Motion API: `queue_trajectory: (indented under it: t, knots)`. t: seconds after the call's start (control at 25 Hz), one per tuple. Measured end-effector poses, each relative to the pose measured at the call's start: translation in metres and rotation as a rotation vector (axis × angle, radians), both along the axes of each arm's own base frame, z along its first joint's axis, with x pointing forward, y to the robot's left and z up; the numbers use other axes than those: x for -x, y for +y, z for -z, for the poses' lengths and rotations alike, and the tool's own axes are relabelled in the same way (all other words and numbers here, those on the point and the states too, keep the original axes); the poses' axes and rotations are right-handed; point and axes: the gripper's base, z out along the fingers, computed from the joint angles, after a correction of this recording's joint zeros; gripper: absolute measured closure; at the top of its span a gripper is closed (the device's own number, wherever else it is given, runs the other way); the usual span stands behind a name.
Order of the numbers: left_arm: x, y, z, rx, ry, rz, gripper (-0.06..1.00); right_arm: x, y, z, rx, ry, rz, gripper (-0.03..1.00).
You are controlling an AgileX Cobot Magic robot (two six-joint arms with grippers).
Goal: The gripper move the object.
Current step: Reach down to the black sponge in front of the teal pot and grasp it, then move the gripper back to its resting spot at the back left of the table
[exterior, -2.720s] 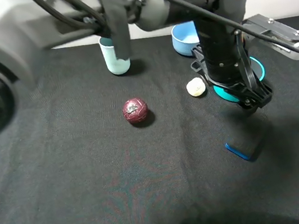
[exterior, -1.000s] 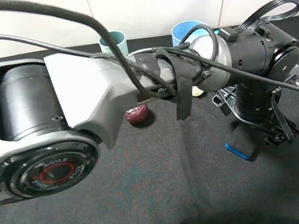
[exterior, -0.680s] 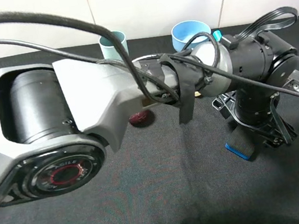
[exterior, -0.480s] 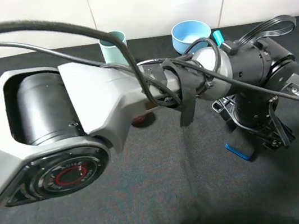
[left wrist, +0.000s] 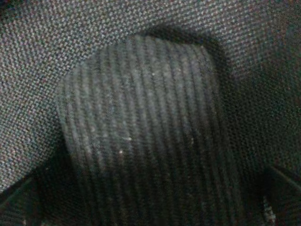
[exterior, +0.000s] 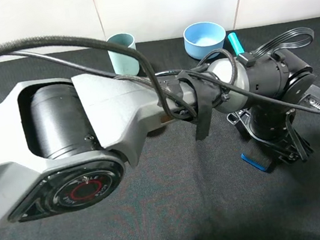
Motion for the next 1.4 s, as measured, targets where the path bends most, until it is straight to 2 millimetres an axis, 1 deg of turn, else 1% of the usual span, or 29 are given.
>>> queue_trajectory:
  t: [0.4, 0.52, 0.68, 1.4]
  knots:
    - [0.0013, -0.0005, 0.0, 0.007, 0.016, -0.006, 0.2, 0.0, 0.0, 0.0, 0.0, 0.0, 0.0, 0.27]
    - [0.0019, -0.0008, 0.0, 0.012, 0.029, -0.027, 0.29, 0.0, 0.0, 0.0, 0.0, 0.0, 0.0, 0.27]
    - [0.0027, -0.0013, -0.0002, 0.021, 0.046, -0.055, 0.3, 0.0, 0.0, 0.0, 0.0, 0.0, 0.0, 0.27]
    - [0.0038, 0.0003, -0.0006, 0.0, 0.059, -0.059, 0.31, 0.0, 0.0, 0.0, 0.0, 0.0, 0.0, 0.27]
